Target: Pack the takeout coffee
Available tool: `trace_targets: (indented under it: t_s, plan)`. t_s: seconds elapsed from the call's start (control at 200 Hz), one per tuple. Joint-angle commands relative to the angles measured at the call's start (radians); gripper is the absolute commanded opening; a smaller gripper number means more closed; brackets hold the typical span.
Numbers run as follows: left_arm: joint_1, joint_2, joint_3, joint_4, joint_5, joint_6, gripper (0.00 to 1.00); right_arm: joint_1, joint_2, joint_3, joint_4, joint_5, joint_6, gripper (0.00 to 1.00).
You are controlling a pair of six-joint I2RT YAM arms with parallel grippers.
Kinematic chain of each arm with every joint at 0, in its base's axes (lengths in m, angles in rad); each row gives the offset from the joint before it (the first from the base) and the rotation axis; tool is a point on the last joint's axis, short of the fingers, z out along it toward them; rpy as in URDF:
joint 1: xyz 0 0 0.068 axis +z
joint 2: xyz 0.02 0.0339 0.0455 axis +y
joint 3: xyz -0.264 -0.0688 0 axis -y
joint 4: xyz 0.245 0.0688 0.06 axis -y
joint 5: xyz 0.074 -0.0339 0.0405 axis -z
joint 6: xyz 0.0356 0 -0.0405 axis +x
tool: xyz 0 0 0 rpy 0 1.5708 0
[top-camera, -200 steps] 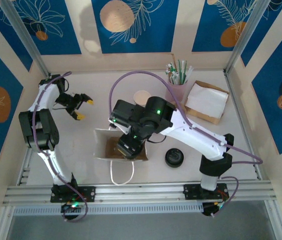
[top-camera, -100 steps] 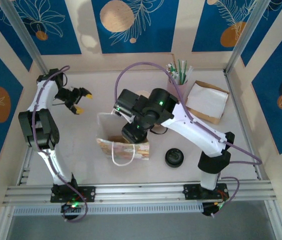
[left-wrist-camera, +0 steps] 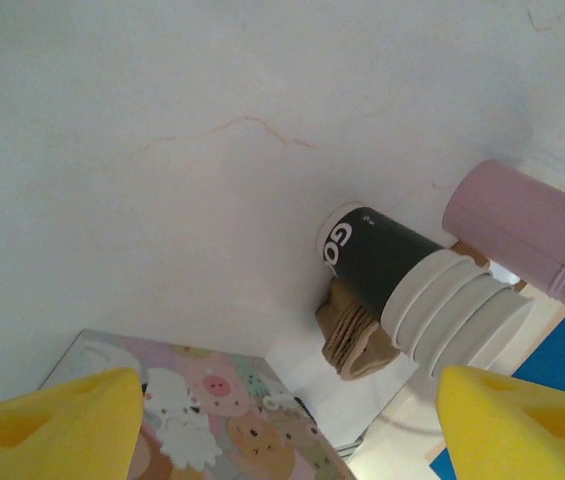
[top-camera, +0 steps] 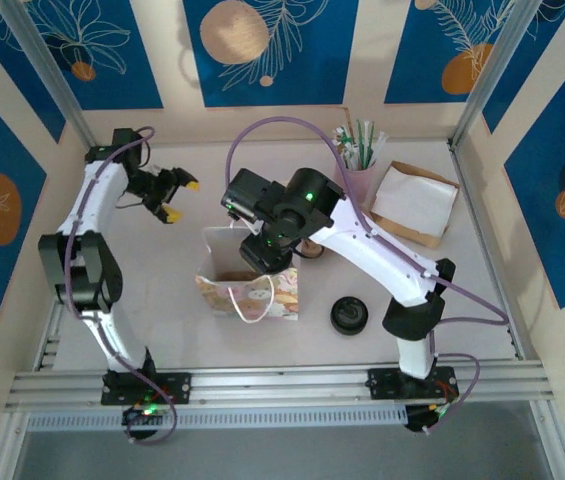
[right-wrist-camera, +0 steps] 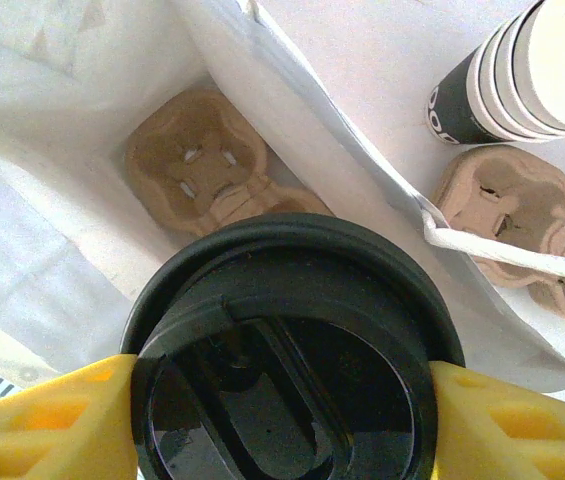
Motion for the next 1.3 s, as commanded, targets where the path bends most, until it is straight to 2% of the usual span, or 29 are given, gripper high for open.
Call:
trace_targets:
  t_s: [0.0,0.175,0.31,0.46,0.705,0.87,1.09,1.295]
  plan:
    - [0.009,-0.128,-0.059,-0.143,-0.072,0.051,0.77,-0.002,0.027,0.010,-0.155,0.005,0.030,0.58]
    - [0.009,-0.332,-0.209,-0.310,-0.113,0.138,0.76,0.011,0.010,0.056,-0.156,-0.091,0.116,0.58]
    - [0.007,-0.470,-0.292,-0.434,-0.104,0.172,0.75,0.032,-0.030,0.042,-0.153,-0.080,0.188,0.58]
    - [0.007,-0.577,-0.356,-0.535,-0.086,0.197,0.73,0.036,-0.030,0.056,-0.154,-0.043,0.194,0.58]
    - [0.007,-0.671,-0.400,-0.604,-0.076,0.196,0.70,0.034,-0.038,0.117,-0.153,-0.046,0.227,0.58]
    - [0.007,-0.710,-0.430,-0.601,-0.062,0.185,0.66,0.026,-0.004,0.126,-0.147,-0.011,0.189,0.58]
    - [0.007,-0.697,-0.422,-0.597,-0.064,0.201,0.66,0.011,0.095,0.188,-0.155,0.023,0.115,0.58]
    - [0.007,-0.676,-0.418,-0.592,-0.013,0.204,0.65,0.023,0.146,0.153,-0.156,0.028,0.074,0.58]
